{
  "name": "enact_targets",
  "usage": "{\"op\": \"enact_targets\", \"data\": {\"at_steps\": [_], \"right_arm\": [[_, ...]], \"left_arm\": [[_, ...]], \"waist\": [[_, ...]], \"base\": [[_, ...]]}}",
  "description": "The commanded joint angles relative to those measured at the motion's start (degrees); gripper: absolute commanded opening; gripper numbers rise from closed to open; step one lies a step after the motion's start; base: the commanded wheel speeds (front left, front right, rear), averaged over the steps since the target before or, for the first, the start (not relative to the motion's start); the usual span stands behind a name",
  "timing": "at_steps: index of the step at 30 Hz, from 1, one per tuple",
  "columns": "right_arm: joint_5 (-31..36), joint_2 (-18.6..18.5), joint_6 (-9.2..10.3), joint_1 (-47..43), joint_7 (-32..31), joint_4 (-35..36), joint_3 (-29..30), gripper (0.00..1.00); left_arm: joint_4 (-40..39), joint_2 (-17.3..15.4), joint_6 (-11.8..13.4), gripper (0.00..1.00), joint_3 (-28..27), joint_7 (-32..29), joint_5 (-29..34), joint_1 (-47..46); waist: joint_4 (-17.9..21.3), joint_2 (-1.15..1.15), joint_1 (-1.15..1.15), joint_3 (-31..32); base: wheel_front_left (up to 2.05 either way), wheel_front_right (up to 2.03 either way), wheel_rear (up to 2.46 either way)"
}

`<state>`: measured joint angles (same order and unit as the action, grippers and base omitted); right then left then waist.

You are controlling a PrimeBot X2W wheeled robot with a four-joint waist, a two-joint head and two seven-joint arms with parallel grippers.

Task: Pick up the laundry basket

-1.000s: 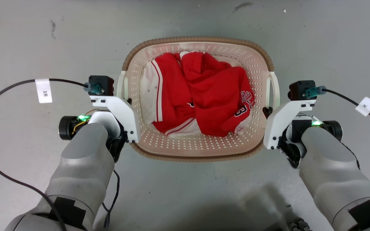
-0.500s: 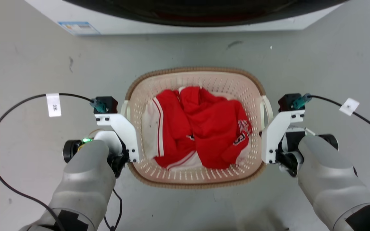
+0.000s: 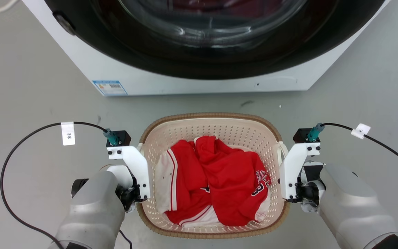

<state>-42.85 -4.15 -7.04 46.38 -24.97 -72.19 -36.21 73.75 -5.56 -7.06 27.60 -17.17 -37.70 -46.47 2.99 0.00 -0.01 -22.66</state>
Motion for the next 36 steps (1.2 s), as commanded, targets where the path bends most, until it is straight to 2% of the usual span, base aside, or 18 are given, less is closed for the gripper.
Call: {"op": "enact_targets", "data": {"at_steps": [1,11,25,36], "right_arm": [[-1.0,2.3,-0.82,-0.5,-1.0,0.8,-0.3,0.0],[-2.9,1.0,-0.82,-1.8,-5.0,-0.3,-1.1,0.0],[-4.1,1.1,-0.81,-5.2,-9.4,-1.0,-2.6,0.0],[-3.9,0.6,-0.81,-6.1,-10.7,-1.3,-3.5,0.0]], "left_arm": [[-0.7,1.8,-0.7,0.0,0.4,-0.8,-0.8,0.4],[-0.5,1.3,-0.7,0.0,1.4,-4.6,-3.2,1.5],[-0.2,1.3,-0.7,0.0,2.2,-8.7,-5.7,6.2],[-0.1,1.2,-0.7,0.0,3.0,-9.2,-6.2,7.9]], "waist": [[0.0,0.0,0.01,3.5],[-0.7,0.0,0.01,10.1],[-1.0,0.0,0.01,19.5],[-0.9,0.0,0.01,22.4]], "base": [[0.0,0.0,0.0],[0.0,0.0,0.0],[0.0,0.0,0.0],[0.0,0.0,0.0]]}}
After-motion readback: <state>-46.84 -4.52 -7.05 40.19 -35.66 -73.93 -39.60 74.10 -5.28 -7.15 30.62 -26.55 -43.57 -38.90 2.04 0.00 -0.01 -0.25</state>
